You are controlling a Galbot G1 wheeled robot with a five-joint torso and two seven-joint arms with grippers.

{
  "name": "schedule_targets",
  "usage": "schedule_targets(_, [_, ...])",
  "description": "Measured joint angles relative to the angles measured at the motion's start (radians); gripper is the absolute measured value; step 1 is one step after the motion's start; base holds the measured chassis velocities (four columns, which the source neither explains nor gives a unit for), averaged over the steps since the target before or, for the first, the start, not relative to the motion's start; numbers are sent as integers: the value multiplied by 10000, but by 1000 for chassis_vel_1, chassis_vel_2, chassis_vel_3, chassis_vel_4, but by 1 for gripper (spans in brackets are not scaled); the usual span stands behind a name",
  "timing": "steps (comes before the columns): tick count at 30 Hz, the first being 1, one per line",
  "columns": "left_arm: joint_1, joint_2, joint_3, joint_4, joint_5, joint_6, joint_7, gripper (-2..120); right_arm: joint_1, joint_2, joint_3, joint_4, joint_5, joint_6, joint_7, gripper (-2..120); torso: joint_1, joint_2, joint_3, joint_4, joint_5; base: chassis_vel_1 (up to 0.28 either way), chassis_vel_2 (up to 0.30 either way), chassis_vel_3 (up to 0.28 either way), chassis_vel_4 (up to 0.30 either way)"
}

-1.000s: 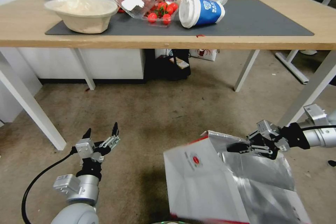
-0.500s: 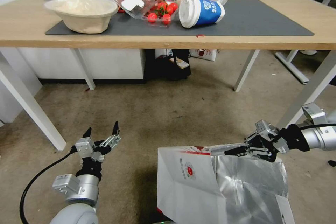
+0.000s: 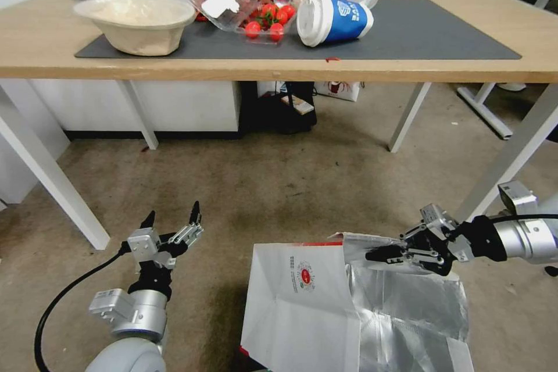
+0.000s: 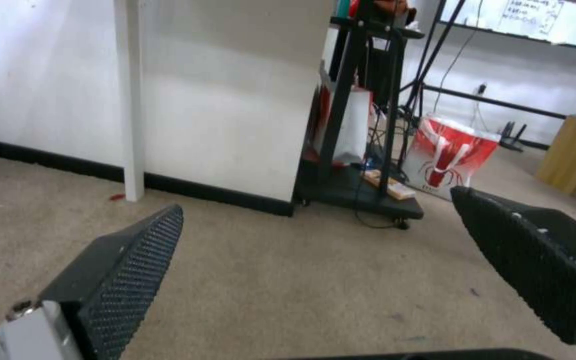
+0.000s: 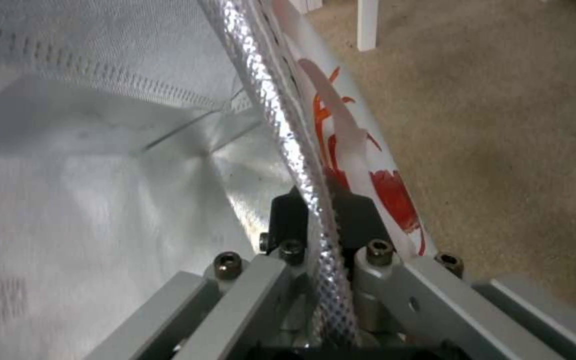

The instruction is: Pick up the food delivery bag from the floor and place it on the table.

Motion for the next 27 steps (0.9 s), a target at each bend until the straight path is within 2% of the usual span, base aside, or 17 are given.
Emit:
schedule_targets(16, [6,-27,43,-48,-10,-48,-69,100,-53,213,-113,-4,-206,99,50,0,0,11,3,0,0,0,0,0,0])
schedule_targets(27, [4,49,7,-193,-130,71,-171,100,-61,290,-109,71,-225,124,99,0,11,446,418,-1,-1,0,0,0,0])
